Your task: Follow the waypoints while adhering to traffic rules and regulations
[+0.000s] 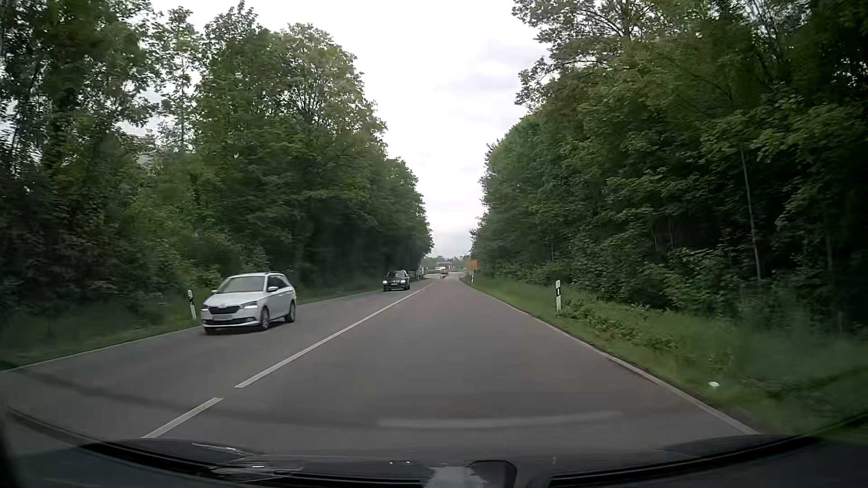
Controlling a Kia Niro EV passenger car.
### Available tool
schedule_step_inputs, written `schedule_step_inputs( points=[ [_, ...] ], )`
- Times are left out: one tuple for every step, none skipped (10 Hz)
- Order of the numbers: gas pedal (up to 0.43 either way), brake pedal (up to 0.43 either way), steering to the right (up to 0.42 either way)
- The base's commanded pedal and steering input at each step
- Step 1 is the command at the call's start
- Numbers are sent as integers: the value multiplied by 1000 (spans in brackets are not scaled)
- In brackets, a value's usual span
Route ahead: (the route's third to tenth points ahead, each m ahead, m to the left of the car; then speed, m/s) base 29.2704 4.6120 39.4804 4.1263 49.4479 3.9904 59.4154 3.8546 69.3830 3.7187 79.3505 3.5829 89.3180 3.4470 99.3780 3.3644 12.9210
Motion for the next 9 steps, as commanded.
schedule_step_inputs(
  points=[
    [110, 0, 0],
    [110, 0, -1],
    [110, 0, -1],
    [110, 0, -2],
    [110, 0, -2],
    [110, 0, -2],
    [110, 0, -1],
    [110, 0, -2],
    [110, 0, -1]
  ],
)
